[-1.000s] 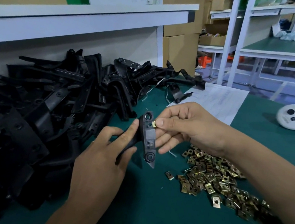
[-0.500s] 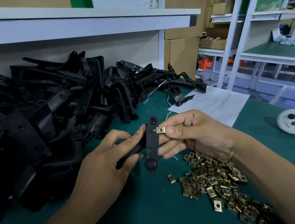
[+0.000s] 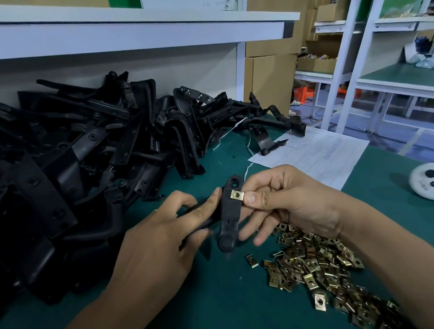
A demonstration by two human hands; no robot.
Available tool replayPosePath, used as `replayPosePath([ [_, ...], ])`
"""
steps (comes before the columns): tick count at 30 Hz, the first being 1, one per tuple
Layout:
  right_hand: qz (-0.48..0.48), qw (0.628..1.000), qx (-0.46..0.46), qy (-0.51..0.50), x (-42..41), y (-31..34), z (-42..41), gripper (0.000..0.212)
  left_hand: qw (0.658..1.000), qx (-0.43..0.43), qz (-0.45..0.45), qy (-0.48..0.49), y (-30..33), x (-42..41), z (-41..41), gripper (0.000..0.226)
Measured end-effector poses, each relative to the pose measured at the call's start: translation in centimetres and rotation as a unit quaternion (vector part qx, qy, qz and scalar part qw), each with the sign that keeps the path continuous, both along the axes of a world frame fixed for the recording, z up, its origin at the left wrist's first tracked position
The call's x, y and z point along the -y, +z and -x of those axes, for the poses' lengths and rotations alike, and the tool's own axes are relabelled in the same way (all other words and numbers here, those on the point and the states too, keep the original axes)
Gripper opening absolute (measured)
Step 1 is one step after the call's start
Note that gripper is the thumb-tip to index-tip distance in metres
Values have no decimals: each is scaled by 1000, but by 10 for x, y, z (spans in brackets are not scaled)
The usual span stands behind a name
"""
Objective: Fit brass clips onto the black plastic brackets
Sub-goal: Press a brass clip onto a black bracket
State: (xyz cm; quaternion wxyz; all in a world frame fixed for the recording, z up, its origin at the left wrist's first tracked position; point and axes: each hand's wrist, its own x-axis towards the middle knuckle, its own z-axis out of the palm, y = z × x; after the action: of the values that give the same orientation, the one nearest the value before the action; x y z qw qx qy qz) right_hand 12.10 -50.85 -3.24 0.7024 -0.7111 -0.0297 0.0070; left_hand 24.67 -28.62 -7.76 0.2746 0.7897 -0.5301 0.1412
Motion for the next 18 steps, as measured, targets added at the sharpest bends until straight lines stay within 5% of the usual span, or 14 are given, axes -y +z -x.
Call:
replayPosePath([
  [6, 2, 1000, 12, -9, -5, 6, 2, 15, 1000, -11, 7, -22, 2, -1, 2, 58],
  [11, 25, 997, 38, -61, -10, 10, -1, 28, 999, 4, 17, 50, 1, 2, 10, 60],
  [18, 124, 988, 33, -81, -11, 17, 3, 16, 999, -13, 23, 33, -5, 4, 1, 62],
])
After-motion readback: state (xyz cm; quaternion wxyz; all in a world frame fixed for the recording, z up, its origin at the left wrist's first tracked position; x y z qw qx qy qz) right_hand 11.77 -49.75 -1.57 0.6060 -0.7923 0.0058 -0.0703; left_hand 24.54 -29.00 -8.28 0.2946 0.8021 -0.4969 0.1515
